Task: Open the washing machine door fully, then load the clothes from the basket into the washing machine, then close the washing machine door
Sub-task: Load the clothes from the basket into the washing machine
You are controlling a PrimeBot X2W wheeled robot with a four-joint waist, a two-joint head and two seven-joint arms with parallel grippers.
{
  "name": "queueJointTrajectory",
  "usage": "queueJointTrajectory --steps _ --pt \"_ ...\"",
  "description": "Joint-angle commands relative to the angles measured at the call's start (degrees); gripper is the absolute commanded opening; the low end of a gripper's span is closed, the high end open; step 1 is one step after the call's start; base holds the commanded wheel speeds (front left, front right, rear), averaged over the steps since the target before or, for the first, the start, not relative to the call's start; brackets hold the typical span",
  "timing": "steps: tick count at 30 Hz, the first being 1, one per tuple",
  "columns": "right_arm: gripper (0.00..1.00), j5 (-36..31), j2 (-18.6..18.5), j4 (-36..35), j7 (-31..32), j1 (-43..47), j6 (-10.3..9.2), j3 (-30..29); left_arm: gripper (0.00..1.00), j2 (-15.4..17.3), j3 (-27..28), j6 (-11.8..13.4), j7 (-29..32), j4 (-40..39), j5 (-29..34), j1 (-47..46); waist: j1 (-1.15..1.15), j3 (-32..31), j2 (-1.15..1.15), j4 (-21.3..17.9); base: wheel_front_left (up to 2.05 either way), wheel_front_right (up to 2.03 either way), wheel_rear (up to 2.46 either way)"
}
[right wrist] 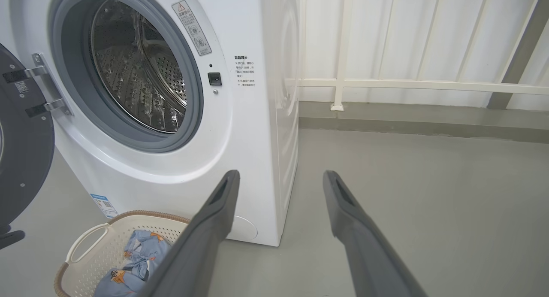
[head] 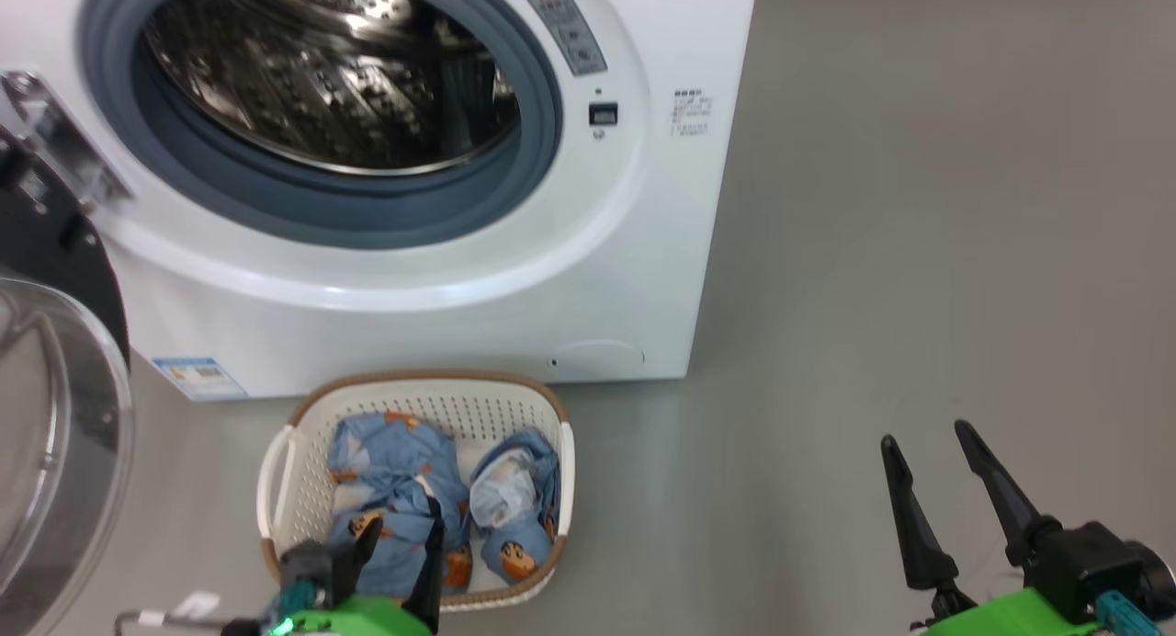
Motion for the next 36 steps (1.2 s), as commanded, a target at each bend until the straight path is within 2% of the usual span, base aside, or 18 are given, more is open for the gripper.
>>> queueJointTrajectory --steps 1,6,9,14,20,27,36 --pt "1.0 -0.3 -0.8 -1.8 0.2 -2.3 0.5 1.8 1.0 0.4 1.4 -0.3 -0.1 0.6 -0.9 -3.3 0.0 3.3 0.0 -0.7 0.0 0.0 0.0" --pt "1.0 0.3 -2.1 -2.5 0.1 -4.8 0.5 2.9 1.0 -0.1 -1.2 -2.1 -0.1 13.8 -4.6 -11.7 0.0 8.2 0.0 -2.1 0.0 0.0 0.0" --pt "1.0 0.7 -2.9 -2.7 0.0 -6.4 0.5 4.0 1.0 -0.2 -4.4 -3.3 0.0 19.7 -9.7 -15.9 0.0 11.2 0.0 -3.3 0.0 0.0 0.0" --pt "1.0 1.6 -4.3 -3.0 -0.4 -9.3 0.5 6.1 1.0 -0.2 -10.3 -4.2 1.4 26.4 -17.3 -22.0 0.0 16.4 0.0 -5.7 0.0 0.0 0.0" --pt "1.0 2.9 -5.8 -2.7 -1.4 -12.7 0.5 8.2 1.0 -0.2 -14.3 -4.5 2.5 32.9 -22.0 -28.7 0.0 22.8 0.0 -8.8 0.0 0.0 0.0" --pt "1.0 3.8 -6.2 -2.6 -2.7 -16.5 0.5 10.2 1.0 -0.2 -12.2 -4.6 2.4 39.8 -26.8 -35.8 0.0 29.9 0.0 -11.9 0.0 0.0 0.0" --pt "1.0 4.9 -6.2 -2.5 -3.5 -19.1 0.5 11.8 1.0 1.2 -10.9 -4.6 3.7 43.5 -28.5 -42.5 0.0 36.9 0.0 -14.8 0.0 0.0 0.0"
